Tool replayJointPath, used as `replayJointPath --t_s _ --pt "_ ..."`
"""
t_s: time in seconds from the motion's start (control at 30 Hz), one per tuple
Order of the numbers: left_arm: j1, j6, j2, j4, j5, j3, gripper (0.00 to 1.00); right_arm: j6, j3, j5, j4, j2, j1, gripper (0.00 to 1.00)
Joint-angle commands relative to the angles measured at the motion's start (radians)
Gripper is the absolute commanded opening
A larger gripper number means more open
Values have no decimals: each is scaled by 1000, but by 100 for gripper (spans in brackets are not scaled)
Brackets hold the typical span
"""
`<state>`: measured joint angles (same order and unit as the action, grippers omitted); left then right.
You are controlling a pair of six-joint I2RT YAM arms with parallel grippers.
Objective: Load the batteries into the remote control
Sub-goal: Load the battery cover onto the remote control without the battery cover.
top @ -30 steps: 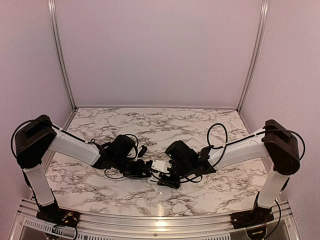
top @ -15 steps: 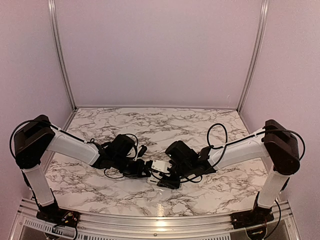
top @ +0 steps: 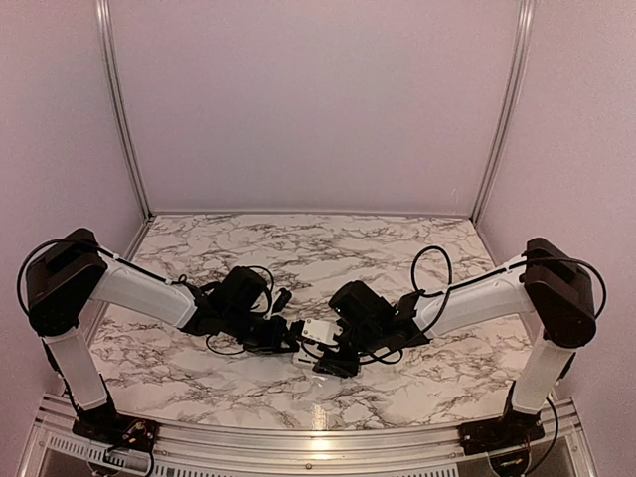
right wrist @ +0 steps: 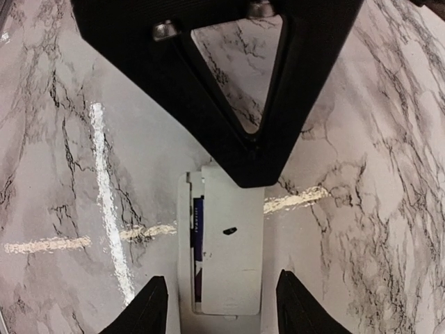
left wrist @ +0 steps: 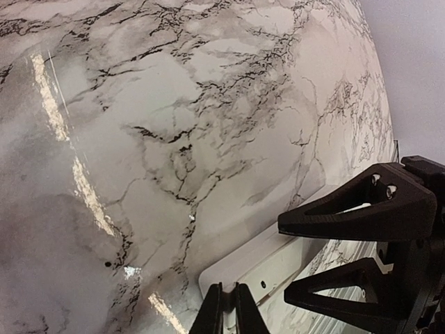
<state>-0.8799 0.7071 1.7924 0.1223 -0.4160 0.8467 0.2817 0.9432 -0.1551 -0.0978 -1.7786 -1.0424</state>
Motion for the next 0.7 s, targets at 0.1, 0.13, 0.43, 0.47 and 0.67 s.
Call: replayJointPath --t_s 0.1,0.13,0.43,0.47,0.67 --pt "-23 1 -18 -58 -53 -38 0 3 -8 -9 0 -10 -7 49" --pt "-23 1 -19 -58 -52 -38 0 4 -9 -10 2 -8 -7 48" --pt "-21 -10 -30 -60 -61 -40 0 8 -11 -17 -3 -21 -7 42" --pt "-21 -11 -32 -58 -65 -38 0 8 -12 -18 -2 -20 -7 42" --pt "-18 4 -48 -32 -98 -45 0 10 -12 -17 -2 -19 -7 41"
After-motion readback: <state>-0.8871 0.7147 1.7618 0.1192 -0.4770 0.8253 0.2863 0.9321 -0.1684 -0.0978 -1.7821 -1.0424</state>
